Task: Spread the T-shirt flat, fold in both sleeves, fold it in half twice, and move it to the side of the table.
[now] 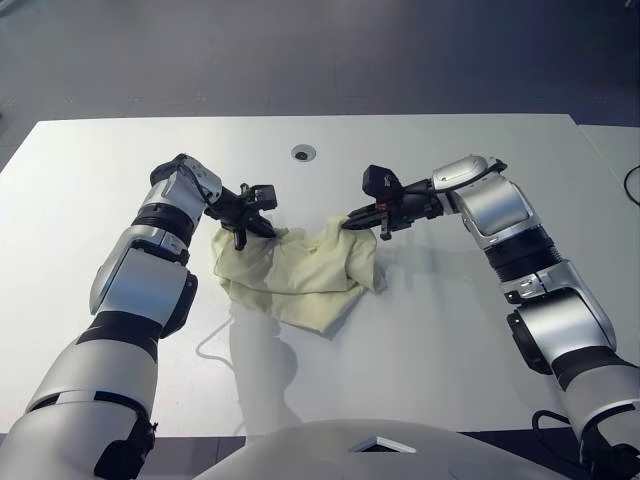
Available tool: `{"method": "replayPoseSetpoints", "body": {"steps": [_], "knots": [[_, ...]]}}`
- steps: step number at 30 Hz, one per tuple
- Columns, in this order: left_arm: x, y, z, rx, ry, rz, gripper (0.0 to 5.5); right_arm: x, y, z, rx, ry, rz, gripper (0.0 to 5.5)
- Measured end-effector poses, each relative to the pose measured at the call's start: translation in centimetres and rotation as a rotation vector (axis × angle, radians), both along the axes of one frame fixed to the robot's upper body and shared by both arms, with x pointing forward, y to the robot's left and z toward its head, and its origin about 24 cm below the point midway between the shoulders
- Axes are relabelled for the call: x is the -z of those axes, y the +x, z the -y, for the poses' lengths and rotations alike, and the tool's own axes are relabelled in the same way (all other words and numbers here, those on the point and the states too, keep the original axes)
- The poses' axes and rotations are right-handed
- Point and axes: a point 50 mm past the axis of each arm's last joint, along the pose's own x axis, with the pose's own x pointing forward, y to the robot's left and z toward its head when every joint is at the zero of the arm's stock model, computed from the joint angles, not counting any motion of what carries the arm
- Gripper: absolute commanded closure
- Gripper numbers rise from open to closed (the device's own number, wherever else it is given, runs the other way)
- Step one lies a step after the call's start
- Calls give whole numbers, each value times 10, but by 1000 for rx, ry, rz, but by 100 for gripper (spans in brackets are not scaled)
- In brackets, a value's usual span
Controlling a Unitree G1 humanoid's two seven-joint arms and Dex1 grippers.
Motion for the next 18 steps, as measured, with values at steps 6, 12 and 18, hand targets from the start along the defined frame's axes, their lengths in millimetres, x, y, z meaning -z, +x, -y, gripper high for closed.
{"method": "replayPoseSetpoints", "body": {"steps": [6, 12, 18], "knots": [[2, 2, 2, -147, -147, -9, 546, 1, 9, 7, 41, -8, -3, 550], [-33, 23, 20, -280, -347, 97, 546, -9, 40, 20, 194, -16, 57, 550], [-70, 41, 27, -420, -438, 254, 546, -24, 63, 32, 343, -39, 172, 550]]}}
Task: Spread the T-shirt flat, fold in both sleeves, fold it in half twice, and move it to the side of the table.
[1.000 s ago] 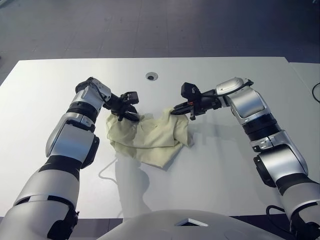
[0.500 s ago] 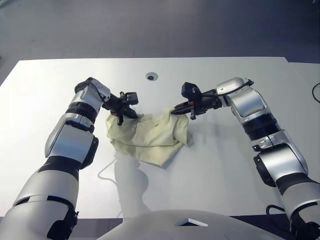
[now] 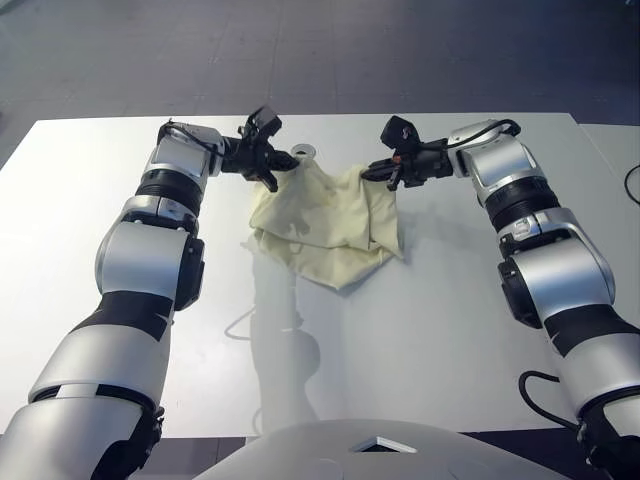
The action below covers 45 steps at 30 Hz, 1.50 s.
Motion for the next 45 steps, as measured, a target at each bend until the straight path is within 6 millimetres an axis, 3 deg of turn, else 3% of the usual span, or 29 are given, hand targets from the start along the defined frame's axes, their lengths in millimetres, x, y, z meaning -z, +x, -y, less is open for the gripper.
{"method": "replayPoseSetpoints", "body": {"steps": [10, 20, 26, 36, 45], "knots": [[-31, 16, 2, -216, -8, 155, 546, -30, 23, 18, 296, -89, 313, 550], [-68, 28, 6, -430, 56, 382, 546, -70, 34, -1, 453, -78, 575, 550], [-84, 30, 9, -457, 117, 467, 546, -99, 36, -5, 509, -69, 685, 550], [-131, 30, 16, -505, 80, 615, 546, -127, 36, -4, 584, -72, 806, 550], [-156, 28, 15, -518, 99, 714, 546, -145, 35, -7, 590, -31, 855, 550]]}}
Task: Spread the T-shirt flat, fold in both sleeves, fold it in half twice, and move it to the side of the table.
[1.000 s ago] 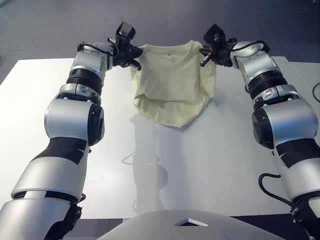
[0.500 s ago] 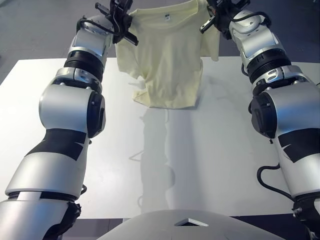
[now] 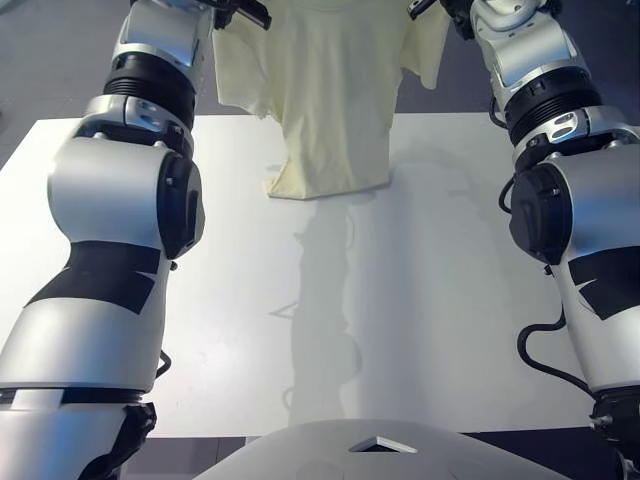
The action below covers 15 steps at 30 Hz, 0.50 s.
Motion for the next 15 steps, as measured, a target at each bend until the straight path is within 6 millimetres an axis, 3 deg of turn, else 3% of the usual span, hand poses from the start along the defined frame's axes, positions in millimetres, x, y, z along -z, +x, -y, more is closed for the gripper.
{"method": "replayPoseSetpoints", "body": {"steps": [10, 15], "knots": [[-7, -3, 0, 69, 98, 18, 546, -2, -2, 3, -84, -12, -24, 550], [23, -3, -2, 217, 183, -106, 546, 24, -4, 12, -214, -48, -146, 550]]}}
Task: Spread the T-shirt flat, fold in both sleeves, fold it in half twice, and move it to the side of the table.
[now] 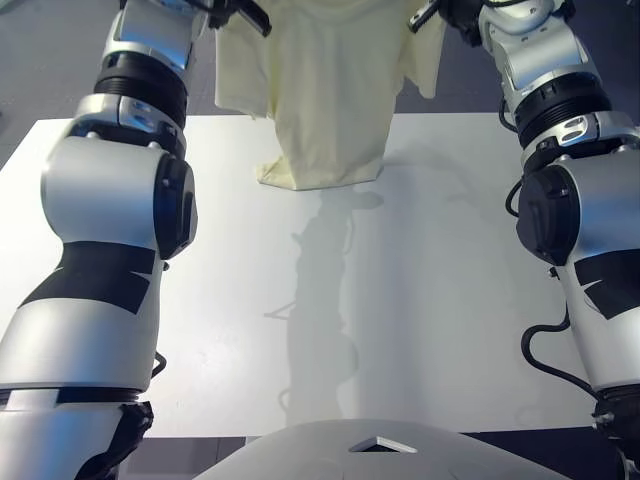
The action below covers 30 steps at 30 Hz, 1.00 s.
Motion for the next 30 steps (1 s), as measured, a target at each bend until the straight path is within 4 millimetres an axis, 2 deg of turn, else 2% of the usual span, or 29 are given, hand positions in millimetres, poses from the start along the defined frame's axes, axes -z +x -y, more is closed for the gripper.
{"method": "replayPoseSetpoints", "body": {"steps": [4, 9, 13, 17, 21, 26, 28, 30], "knots": [[17, -6, -16, 117, 89, -127, 546, 11, -6, 10, -142, -25, -123, 550], [0, -26, -29, 283, 164, -197, 546, 0, -20, 15, -374, -46, -261, 550], [-6, -52, -28, 442, 192, -261, 546, -4, -35, 22, -539, -72, -397, 550], [3, -86, -30, 595, 281, -340, 546, -2, -55, 31, -669, -109, -523, 550], [18, -128, -32, 760, 406, -437, 546, 5, -84, 35, -783, -135, -626, 550], [22, -164, -34, 864, 495, -500, 546, 13, -129, 33, -942, -186, -761, 550], [32, -178, -33, 897, 544, -550, 546, 29, -150, 29, -1007, -226, -858, 550], [48, -190, -32, 935, 568, -622, 546, 53, -168, 24, -1064, -257, -969, 550]]}}
